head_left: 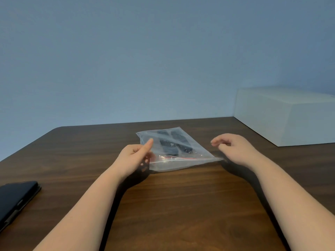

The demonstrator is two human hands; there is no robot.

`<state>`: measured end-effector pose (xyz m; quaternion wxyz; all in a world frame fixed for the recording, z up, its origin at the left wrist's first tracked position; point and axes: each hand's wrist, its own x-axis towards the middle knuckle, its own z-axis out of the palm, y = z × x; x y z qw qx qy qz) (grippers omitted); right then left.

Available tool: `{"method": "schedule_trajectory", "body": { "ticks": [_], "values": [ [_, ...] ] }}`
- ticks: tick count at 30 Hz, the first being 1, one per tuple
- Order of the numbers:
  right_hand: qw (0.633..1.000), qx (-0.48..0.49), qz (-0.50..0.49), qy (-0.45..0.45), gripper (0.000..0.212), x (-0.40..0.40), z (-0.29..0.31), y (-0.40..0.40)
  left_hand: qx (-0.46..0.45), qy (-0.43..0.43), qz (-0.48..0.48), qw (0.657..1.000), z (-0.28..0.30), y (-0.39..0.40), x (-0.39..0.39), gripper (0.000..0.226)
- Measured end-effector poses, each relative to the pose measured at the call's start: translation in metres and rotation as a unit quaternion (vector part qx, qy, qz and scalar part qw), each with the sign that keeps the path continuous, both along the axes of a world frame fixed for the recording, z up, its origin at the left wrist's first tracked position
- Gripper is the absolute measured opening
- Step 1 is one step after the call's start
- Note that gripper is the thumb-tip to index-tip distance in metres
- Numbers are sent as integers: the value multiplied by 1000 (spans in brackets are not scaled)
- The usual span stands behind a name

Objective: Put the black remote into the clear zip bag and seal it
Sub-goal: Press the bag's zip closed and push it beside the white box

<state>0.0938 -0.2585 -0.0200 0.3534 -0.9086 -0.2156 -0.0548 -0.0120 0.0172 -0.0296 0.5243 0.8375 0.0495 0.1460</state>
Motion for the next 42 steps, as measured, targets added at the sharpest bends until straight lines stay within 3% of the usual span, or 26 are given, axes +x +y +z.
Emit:
{"method": "schedule_trajectory", "body": {
  "ticks": [2, 6, 10, 13, 17, 24, 42],
  "values": [
    [999, -18, 23, -17, 26, -2, -4, 12, 18, -27, 63, 997, -3, -3, 7, 56],
    [993, -86, 72, -27, 32, -4, -12, 28, 153, -53, 144, 976, -6, -8, 21, 19],
    [977, -165, 134, -11, 47, -10, -16, 37, 214, 25, 76, 973, -13, -18, 34, 53],
    [964, -220, 150, 17, 53, -10, -16, 39, 284, 79, 1, 955, -16, -30, 39, 59],
    [957, -258, 133, 27, 58, -4, -16, 35, 311, 134, -29, 941, -15, -45, 53, 85],
    [967, -244, 74, 15, 50, 18, -22, 18, 326, 119, -47, 937, -14, -75, 91, 74],
    [965, -256, -59, -20, 44, 125, -42, -68, 368, 74, -110, 920, -18, -170, 223, 73]
  ]
}}
